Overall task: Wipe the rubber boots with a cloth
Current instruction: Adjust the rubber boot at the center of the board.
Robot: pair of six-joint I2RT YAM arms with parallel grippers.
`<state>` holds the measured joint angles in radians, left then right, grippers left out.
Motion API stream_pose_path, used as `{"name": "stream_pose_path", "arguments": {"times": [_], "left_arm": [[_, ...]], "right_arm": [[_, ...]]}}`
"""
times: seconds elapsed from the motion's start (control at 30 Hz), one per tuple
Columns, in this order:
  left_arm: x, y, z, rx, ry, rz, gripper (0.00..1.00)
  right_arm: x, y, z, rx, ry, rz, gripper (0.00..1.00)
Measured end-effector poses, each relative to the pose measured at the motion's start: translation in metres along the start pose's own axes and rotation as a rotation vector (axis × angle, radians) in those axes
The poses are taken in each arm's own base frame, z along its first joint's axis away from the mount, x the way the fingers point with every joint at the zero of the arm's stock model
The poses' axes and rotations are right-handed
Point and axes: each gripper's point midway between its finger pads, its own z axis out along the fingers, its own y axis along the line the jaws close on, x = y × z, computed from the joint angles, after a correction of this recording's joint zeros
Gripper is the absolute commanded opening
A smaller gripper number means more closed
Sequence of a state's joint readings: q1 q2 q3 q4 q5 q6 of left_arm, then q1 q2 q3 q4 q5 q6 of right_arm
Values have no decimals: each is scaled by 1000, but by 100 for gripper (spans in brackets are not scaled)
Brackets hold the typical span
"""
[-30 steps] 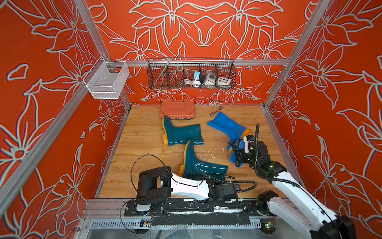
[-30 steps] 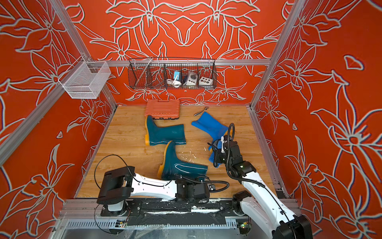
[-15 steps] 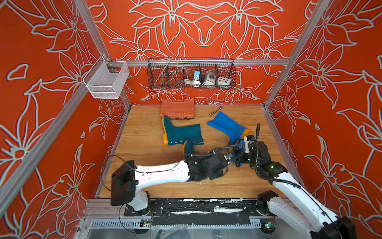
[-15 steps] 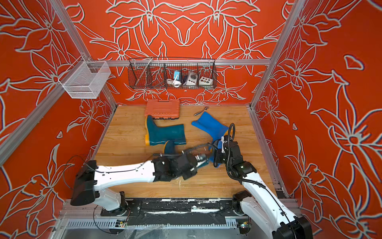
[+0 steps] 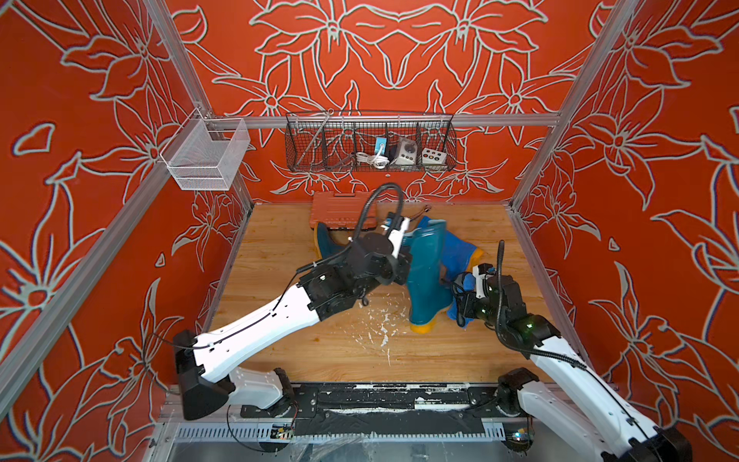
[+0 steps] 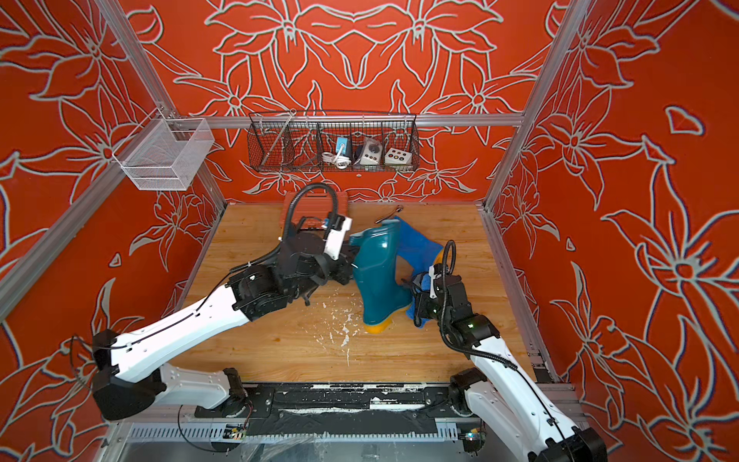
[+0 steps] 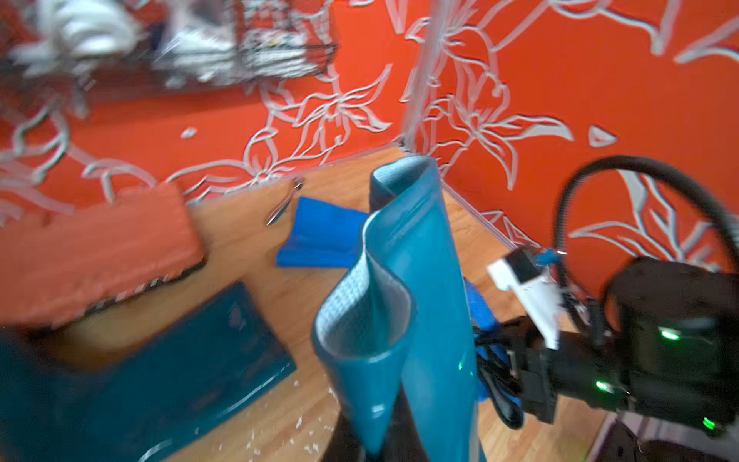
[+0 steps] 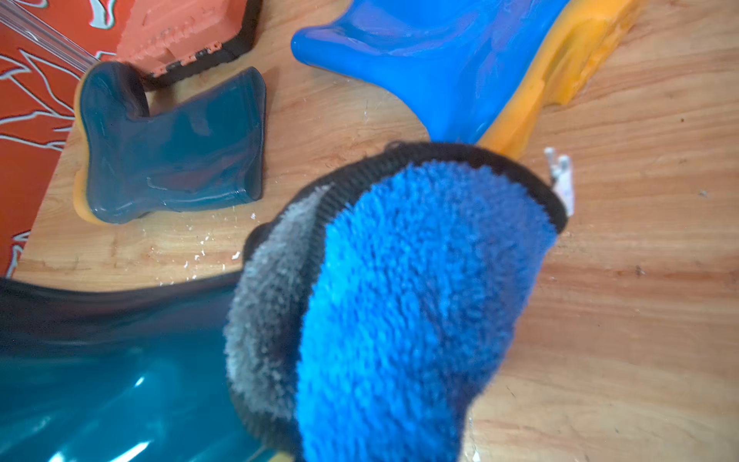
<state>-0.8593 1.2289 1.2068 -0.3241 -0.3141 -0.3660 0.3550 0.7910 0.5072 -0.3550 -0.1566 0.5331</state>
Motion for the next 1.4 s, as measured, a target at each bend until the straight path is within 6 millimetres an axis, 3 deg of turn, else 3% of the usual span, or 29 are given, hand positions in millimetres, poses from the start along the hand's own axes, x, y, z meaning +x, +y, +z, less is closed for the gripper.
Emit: {"name": "stream_pose_path", "arguments": {"times": [0.13,0.23,0.27,0.33,0.37,0.43,0.63,0.73,0.87,0.97,1.03,1.13,1.23,1.4], "left_arm": [[90,122,-13,-291,53,-332,0],[166,176,-39,-441,85,-516,2],[184,186,-47,-465,92,-561,12],[211,197,-61,-494,97,-625,52],[216,200,-67,-497,89,-647,61],[215,201,-78,-488,59,-676,69],[171,191,-104,-428,-2,-605,72],[163,180,-98,-399,71,-523,72],[193,154,-63,-305,297,-457,63],[238,131,-36,-190,472,-488,56],[272,116,-28,-132,586,-498,54],[296,88,-18,-60,685,-450,54],[298,60,1,4,732,-436,54],[283,-2,48,139,782,-419,54]], "right_arm": [[4,5,0,-23,18,-6,0],[8,13,2,-58,39,-13,0],[10,16,3,-73,48,-15,0],[14,25,6,-109,73,-22,0],[18,28,7,-122,89,-28,0],[30,35,12,-135,138,-57,0],[70,65,19,-171,272,-193,0],[92,75,28,-182,340,-232,0],[122,89,43,-146,451,-329,0],[130,108,53,-153,484,-379,0],[130,112,59,-144,486,-385,0],[124,109,65,-117,478,-387,0],[108,101,72,-82,462,-376,0],[60,72,85,5,405,-320,0]]}}
